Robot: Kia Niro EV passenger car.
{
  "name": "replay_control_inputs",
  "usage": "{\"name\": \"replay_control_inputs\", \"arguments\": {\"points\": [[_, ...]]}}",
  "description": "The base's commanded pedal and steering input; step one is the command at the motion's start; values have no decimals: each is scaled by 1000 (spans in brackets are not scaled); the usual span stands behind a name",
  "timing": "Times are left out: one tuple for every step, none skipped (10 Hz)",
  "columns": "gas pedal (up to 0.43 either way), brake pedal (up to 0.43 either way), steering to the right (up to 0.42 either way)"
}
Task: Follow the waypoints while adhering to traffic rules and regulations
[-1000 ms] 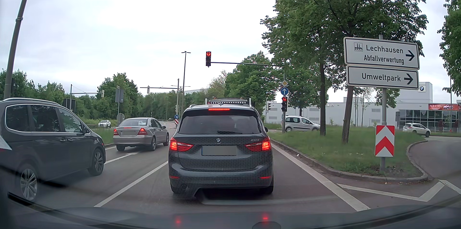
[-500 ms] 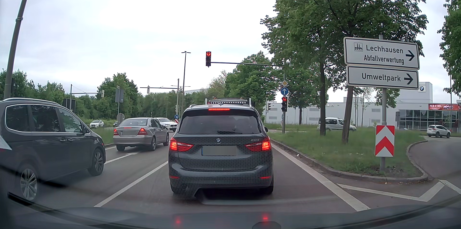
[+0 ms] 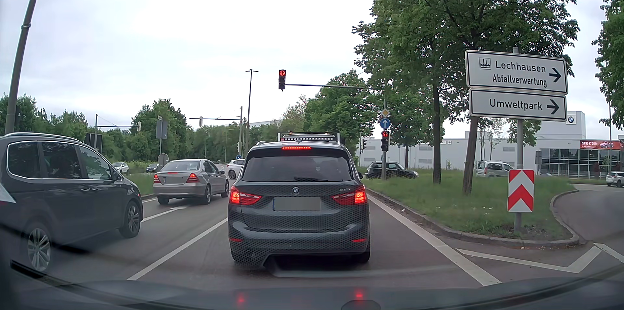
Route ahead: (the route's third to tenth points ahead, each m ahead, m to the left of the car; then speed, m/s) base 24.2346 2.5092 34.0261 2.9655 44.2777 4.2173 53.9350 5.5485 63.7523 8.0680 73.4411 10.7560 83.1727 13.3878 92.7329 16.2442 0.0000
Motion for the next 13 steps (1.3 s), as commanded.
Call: {"name": "replay_control_inputs", "arguments": {"points": [[0, 238, -11], [0, 238, -11], [0, 238, -11], [0, 238, -11], [0, 238, -11], [0, 238, -11], [0, 238, -11], [0, 238, -11], [0, 238, -11], [0, 238, -11], [0, 238, -11], [0, 238, -11], [0, 238, -11]]}}
